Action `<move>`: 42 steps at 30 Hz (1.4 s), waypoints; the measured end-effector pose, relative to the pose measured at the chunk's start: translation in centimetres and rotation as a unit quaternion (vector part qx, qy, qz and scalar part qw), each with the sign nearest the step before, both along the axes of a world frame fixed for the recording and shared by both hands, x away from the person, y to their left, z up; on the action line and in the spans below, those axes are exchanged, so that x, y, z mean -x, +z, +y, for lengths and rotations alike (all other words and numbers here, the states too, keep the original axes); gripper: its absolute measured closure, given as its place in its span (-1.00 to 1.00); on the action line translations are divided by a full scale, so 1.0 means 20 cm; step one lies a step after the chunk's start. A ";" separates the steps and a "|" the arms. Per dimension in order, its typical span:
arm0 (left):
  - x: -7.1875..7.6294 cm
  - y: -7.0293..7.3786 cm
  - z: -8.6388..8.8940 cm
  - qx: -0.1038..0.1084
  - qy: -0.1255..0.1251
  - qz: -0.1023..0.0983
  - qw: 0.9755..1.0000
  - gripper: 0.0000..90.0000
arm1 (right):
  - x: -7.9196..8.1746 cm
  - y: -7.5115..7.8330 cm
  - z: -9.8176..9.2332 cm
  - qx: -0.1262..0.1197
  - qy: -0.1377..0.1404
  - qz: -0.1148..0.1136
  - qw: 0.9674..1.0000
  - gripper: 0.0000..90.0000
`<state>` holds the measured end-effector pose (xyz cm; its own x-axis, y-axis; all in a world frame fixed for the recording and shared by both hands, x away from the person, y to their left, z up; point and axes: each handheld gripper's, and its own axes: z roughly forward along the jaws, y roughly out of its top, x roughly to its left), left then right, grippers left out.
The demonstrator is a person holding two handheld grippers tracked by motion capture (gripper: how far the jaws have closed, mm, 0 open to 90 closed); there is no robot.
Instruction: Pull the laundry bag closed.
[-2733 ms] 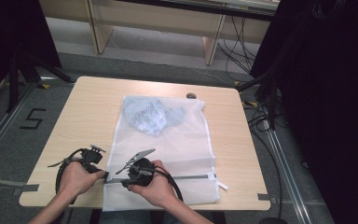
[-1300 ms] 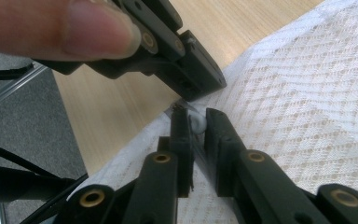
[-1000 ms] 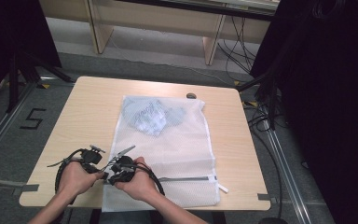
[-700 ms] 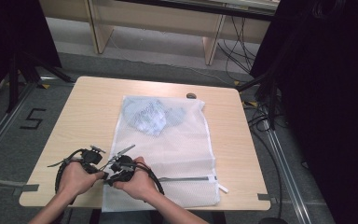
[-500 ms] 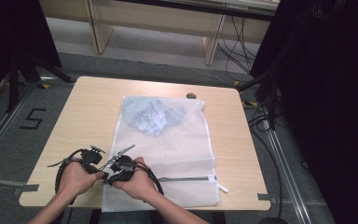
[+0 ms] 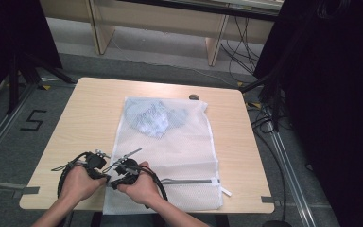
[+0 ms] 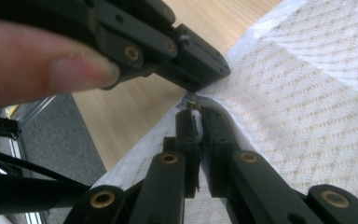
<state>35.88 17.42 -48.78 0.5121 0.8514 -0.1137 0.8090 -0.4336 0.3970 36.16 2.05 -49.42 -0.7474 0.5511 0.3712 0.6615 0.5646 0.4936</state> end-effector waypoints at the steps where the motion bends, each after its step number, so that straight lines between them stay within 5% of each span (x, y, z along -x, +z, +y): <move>1: 0.00 0.00 -0.01 -0.002 0.003 0.001 1.000 1.00 | 0.00 0.00 0.00 -0.001 -0.002 -0.002 1.000 0.93; 3: 0.01 0.00 -0.01 0.006 0.016 0.008 1.000 1.00 | 0.00 0.00 0.00 0.001 -0.008 0.002 1.000 0.93; 19: 0.00 0.00 0.01 0.009 -0.001 0.003 1.000 1.00 | 0.01 0.02 -0.04 0.006 -0.026 0.005 1.000 0.94; 42: 0.00 -0.01 0.01 0.019 0.013 0.007 1.000 1.00 | 0.05 0.06 -0.08 0.035 -0.022 -0.030 0.999 0.94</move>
<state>35.83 17.68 -48.88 0.4880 0.8591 -0.1542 0.8255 -0.3968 0.4014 35.17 0.41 -48.23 -0.7421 0.6061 0.2862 0.6563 0.5703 0.4940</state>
